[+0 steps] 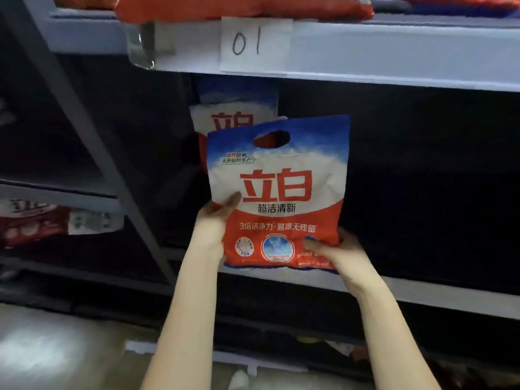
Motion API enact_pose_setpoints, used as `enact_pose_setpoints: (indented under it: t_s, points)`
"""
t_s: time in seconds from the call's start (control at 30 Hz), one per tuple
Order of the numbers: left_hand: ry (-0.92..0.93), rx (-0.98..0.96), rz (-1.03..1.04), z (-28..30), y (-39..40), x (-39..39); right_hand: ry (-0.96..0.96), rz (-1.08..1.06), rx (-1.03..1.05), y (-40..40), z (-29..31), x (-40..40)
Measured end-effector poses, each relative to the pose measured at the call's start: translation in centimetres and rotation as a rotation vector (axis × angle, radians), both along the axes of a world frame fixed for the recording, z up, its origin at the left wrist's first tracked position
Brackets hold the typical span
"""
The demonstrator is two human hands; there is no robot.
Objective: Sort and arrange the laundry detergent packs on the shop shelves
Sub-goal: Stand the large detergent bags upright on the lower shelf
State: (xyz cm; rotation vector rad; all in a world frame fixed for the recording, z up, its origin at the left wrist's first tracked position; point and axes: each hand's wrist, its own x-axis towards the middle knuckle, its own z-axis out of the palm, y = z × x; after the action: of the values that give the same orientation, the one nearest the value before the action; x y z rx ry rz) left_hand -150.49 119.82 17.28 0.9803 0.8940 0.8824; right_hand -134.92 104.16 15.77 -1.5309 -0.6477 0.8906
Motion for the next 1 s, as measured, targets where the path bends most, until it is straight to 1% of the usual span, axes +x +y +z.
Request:
enact_pose_setpoints:
  t_s: [0.07, 0.17, 0.23, 0.33, 0.4, 0.47, 0.6, 0.73, 0.8, 0.87, 0.93, 1.0]
  points:
    - [0.053, 0.03, 0.037, 0.3, 2.3, 0.3, -0.035, 0.016, -0.005, 2.5, 0.3, 0.1]
    - [0.023, 0.095, 0.016, 0.7, 5.0, 0.5, -0.077, 0.073, 0.033, 5.7, 0.0, 0.6]
    - [0.018, 0.12, 0.001, 0.6, 6.9, 0.3, -0.111, 0.081, 0.022, 7.9, -0.5, 0.7]
    - [0.093, 0.202, 0.035, 0.7, 10.1, 0.4, -0.209, 0.065, 0.002, 11.4, -1.6, 0.8]
    - [0.147, 0.253, 0.089, 0.9, 12.0, 0.6, -0.224, 0.053, 0.008, 13.6, -2.4, 0.7]
    - [0.178, 0.296, 0.098, 1.2, 13.5, 0.9, -0.211, 0.033, 0.011, 15.4, -2.7, 0.6]
    - [0.155, 0.32, 0.1, 2.2, 16.4, 1.7, -0.25, 0.023, 0.002, 18.8, -1.9, 1.0]
    - [0.143, 0.395, 0.138, 3.7, 19.4, 2.8, -0.328, -0.009, 0.029, 21.8, -0.4, 1.8]
    - [0.17, 0.424, 0.159, 3.2, 20.3, 3.3, -0.401, -0.041, -0.029, 22.7, -0.6, 1.8]
    - [0.248, 0.435, 0.179, 1.6, 20.8, 3.3, -0.474, -0.039, -0.133, 22.7, -1.8, 1.5]
    - [0.33, 0.372, 0.176, -1.2, 21.2, 2.9, -0.503, -0.026, -0.181, 22.1, -3.2, 1.1]
    - [0.369, 0.249, 0.161, -4.3, 21.1, 2.6, -0.523, -0.047, -0.184, 21.4, -4.3, 0.8]
